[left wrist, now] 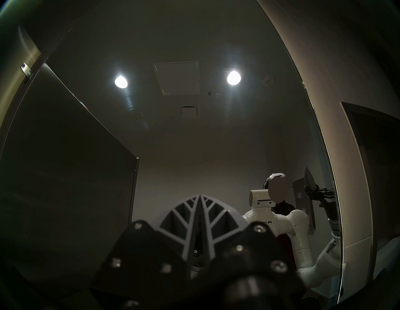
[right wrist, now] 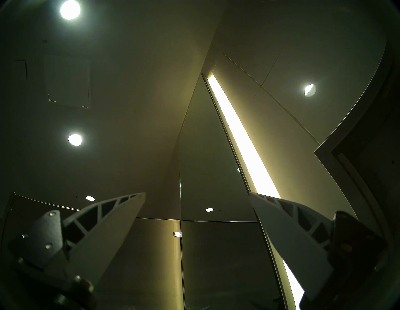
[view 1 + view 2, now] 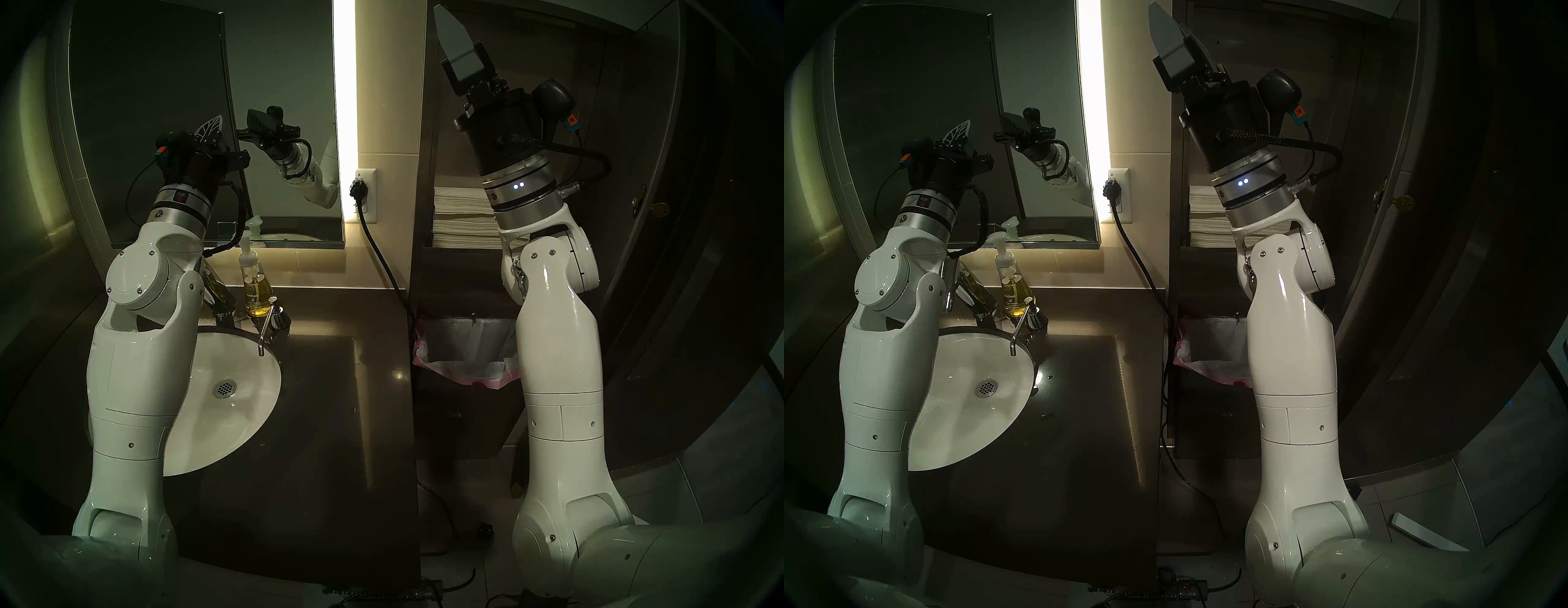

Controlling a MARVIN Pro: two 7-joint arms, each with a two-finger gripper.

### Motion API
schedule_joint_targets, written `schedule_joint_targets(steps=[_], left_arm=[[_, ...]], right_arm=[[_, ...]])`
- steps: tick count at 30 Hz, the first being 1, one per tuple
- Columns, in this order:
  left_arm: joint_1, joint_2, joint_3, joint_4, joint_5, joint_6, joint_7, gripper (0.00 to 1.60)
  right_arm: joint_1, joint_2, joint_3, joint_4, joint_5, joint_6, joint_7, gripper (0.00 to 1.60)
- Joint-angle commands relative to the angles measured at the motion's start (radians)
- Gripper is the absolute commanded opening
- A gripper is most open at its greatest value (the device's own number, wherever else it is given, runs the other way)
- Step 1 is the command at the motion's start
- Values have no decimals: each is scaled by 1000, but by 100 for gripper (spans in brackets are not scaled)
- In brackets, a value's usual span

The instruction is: Twist key and open towel dispenser

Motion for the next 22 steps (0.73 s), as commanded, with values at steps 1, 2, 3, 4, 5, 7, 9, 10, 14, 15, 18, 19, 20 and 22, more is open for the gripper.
schedule_joint_targets(steps=[1, 2, 3, 4, 5, 7, 9, 10, 14, 15, 18, 19, 20, 22], left_arm=[[-29, 5, -7, -28, 4, -8, 4, 46], [-29, 5, -7, -28, 4, -8, 4, 46], [-29, 5, -7, -28, 4, -8, 4, 46], [-29, 5, -6, -28, 4, -8, 4, 46], [-29, 5, -6, -28, 4, -8, 4, 46], [-29, 5, -6, -28, 4, -8, 5, 46], [-29, 6, -6, -28, 3, -8, 5, 46], [-29, 6, -6, -28, 3, -8, 5, 46], [-29, 6, -6, -28, 3, -8, 5, 46], [-29, 6, -6, -28, 3, -8, 5, 46], [-29, 6, -6, -28, 3, -8, 6, 46], [-29, 6, -6, -28, 3, -8, 6, 46], [-29, 6, -6, -28, 3, -8, 6, 46], [-29, 6, -5, -28, 3, -8, 6, 46]], right_arm=[[18, -3, -4, -21, 0, -2, 4, 160], [18, -3, -4, -21, 0, -2, 4, 160], [18, -3, -4, -21, 0, -2, 4, 160], [18, -3, -4, -21, 0, -3, 4, 160], [18, -3, -4, -21, 0, -3, 5, 160], [18, -3, -4, -21, 0, -3, 5, 160], [18, -3, -4, -21, 0, -3, 5, 160], [18, -3, -4, -21, 0, -3, 5, 160], [18, -3, -4, -21, 0, -3, 5, 160], [18, -3, -4, -21, 0, -3, 5, 160], [18, -3, -4, -21, 0, -3, 6, 160], [18, -3, -4, -21, 0, -3, 6, 160], [18, -3, -4, -21, 0, -3, 6, 160], [18, -3, -4, -21, 0, -3, 6, 160]])
